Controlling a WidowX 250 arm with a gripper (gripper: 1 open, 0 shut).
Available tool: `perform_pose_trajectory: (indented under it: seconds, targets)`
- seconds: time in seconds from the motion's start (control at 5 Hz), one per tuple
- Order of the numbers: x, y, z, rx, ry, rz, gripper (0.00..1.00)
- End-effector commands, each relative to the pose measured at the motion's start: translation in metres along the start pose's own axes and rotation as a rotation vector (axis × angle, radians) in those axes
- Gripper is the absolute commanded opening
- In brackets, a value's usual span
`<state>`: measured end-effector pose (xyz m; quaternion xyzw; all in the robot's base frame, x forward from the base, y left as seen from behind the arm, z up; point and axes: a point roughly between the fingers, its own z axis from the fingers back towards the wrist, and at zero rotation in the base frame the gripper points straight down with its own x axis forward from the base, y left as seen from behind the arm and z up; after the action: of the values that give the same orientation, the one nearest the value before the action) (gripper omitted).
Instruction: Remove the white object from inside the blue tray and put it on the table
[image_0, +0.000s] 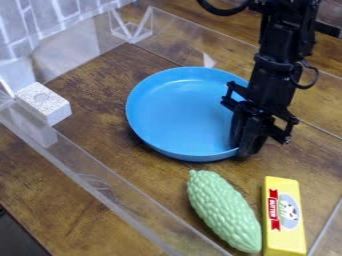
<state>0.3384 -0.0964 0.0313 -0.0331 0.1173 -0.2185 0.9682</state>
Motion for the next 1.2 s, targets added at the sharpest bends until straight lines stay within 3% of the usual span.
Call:
perform_pose_trajectory:
  seconds: [0.0, 1.0]
  targets:
    - [-0.001, -0.003, 0.034, 0.011, -0.091, -0.071, 0.0]
    - [0.001, -0.007, 0.057, 0.027, -0.08, -0.162, 0.0]
